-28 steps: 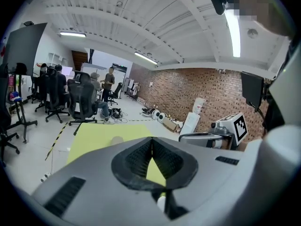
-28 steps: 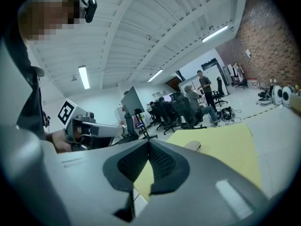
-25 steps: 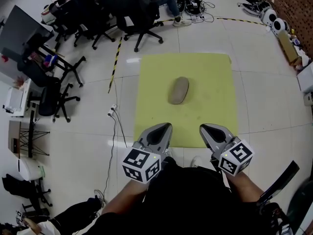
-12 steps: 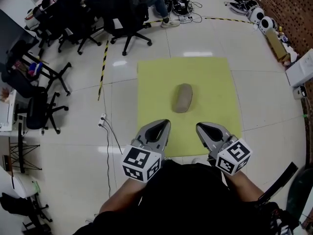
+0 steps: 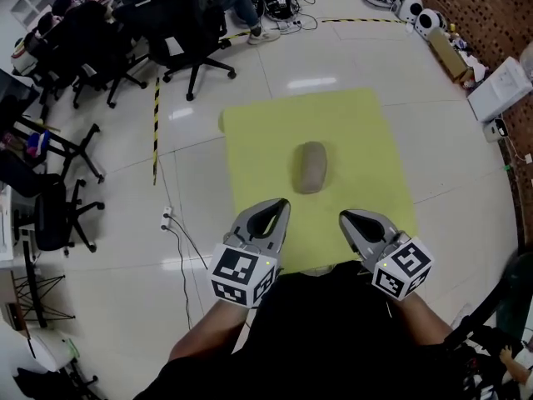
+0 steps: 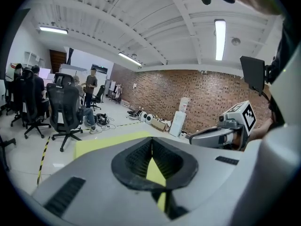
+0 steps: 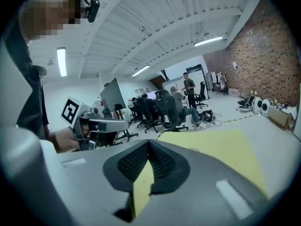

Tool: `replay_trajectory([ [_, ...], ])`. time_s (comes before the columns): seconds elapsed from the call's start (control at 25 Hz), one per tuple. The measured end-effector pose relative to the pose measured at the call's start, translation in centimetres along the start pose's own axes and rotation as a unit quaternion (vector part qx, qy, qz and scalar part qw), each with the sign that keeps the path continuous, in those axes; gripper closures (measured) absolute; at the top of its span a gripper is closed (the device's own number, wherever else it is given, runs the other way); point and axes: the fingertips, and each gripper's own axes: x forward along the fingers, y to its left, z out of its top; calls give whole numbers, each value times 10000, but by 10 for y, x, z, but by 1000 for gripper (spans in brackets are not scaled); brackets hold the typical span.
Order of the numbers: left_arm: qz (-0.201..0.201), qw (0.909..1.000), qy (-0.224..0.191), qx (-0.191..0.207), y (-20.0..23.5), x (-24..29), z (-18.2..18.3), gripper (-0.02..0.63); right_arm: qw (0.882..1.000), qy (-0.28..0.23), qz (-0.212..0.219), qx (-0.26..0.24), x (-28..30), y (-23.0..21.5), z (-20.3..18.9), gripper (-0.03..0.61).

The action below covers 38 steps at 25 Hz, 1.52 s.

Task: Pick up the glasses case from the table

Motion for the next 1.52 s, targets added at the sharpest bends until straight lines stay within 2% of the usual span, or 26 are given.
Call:
replay_trajectory([
  [0.12, -12, 10000, 13, 17, 3, 12, -1, 606, 9999, 60, -104, 72, -1, -11, -3, 577],
  [0.32, 119, 9999, 112, -8, 10, 42, -6, 606, 9996, 278, 0, 94, 0, -26, -9, 577],
  [0.48, 121, 9979, 623, -118, 14, 75, -33, 561, 9991, 384, 100, 175, 0, -47, -16, 577],
  [0.56, 228, 9959, 857, -173, 19, 93, -45, 512, 9989, 400, 144, 221, 0, -61, -15, 577],
  [0.76, 629, 9919, 1029, -388, 33, 125, -63, 477, 9978, 385, 290, 457, 3, -92, -17, 577],
  [0.88, 680, 9863, 1308, -737, 40, 148, -92, 446, 9966, 436, 391, 586, 8, -103, -29, 577],
  [1.0, 693, 9764, 1775, -1016, 45, 173, -119, 369, 9949, 512, 508, 711, 10, -111, -37, 577],
  [1.28, 877, 9682, 2191, -831, 56, 213, -150, 321, 9920, 624, 553, 953, 2, -133, -60, 577],
  [1.52, 1091, 9573, 2572, -736, 72, 232, -168, 227, 9910, 643, 469, 1079, -5, -151, -66, 577],
])
